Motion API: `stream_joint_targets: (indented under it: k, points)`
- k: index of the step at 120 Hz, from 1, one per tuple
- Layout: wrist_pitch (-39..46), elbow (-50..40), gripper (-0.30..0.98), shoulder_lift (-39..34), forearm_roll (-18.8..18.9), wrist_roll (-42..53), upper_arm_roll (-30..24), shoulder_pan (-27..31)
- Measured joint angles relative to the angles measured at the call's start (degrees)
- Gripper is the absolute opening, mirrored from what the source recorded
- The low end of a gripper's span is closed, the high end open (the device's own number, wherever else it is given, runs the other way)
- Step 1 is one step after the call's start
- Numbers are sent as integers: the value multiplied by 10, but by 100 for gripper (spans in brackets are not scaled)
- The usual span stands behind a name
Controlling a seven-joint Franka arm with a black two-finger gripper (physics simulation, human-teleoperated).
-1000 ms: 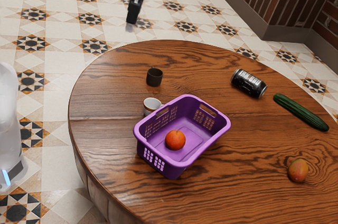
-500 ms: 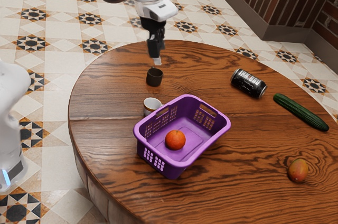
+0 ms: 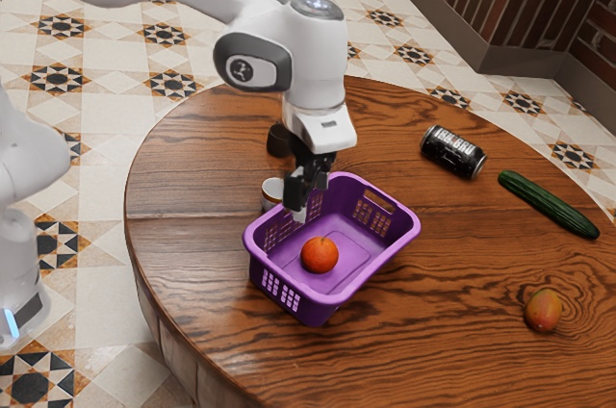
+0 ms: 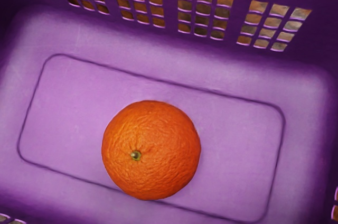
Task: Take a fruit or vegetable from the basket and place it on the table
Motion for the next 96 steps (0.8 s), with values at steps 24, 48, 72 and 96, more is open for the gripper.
stream_joint_targets:
  k: [24,48,72,96]
  points:
    - [-4,22,67,40,-3,-19,49,-51]
    - [14,25,67,49,-1,-48,162,-164]
    - [52,16,67,64,0,-74,236,-212]
    - [90,2,67,44,1,-95,354,-319]
